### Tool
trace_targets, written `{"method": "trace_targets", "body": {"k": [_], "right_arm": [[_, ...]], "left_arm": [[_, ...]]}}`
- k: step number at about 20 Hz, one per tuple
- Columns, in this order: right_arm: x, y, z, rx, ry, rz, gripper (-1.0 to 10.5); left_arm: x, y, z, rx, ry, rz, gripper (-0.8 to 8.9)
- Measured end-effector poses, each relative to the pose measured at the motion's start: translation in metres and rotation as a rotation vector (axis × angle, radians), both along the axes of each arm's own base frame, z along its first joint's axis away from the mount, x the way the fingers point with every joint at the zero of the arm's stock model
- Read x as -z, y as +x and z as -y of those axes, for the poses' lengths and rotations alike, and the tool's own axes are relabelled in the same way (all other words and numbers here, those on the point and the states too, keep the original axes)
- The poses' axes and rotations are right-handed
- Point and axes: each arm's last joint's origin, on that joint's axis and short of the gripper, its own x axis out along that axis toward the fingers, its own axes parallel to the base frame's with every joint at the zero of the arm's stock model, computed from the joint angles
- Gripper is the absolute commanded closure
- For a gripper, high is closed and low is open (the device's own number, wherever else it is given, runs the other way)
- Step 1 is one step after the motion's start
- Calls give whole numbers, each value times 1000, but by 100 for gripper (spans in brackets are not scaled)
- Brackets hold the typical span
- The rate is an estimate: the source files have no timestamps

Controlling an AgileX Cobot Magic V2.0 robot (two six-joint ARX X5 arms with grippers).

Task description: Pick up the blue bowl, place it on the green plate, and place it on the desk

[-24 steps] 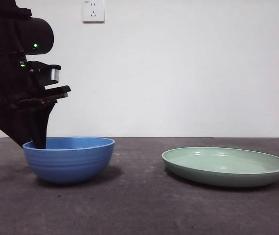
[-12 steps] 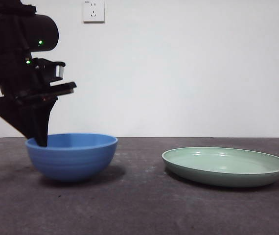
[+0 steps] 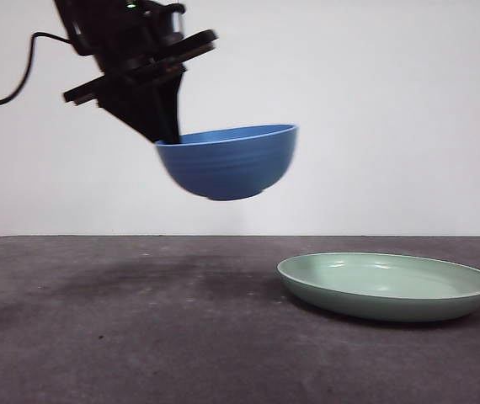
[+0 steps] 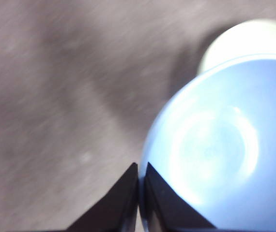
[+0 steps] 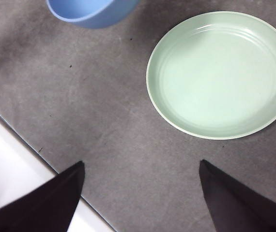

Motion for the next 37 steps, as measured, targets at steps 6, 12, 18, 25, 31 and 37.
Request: {"method": "trace_targets", "body": {"k": [6,12,18,25,31,37], "right_arm": [[0,0,0,12,8,-10,568],[0,-1,0,19,9,-18,568],[0,-1,0,29,12,-27,568],[0,-1,0,31,13,-29,568],[0,-1,0,31,13,-29,568],[0,-1,0,32,12,-29,568]], "left_arm": [[18,10,44,47,-14,-29,803],[38,33,101,119,-1,-49,803],[74,47,137,156,47,-110,803],[85,50,143,162,59,-124,794],[85,47,146,177,64,-124,650],[84,42,149,191,70,-126,649]]}}
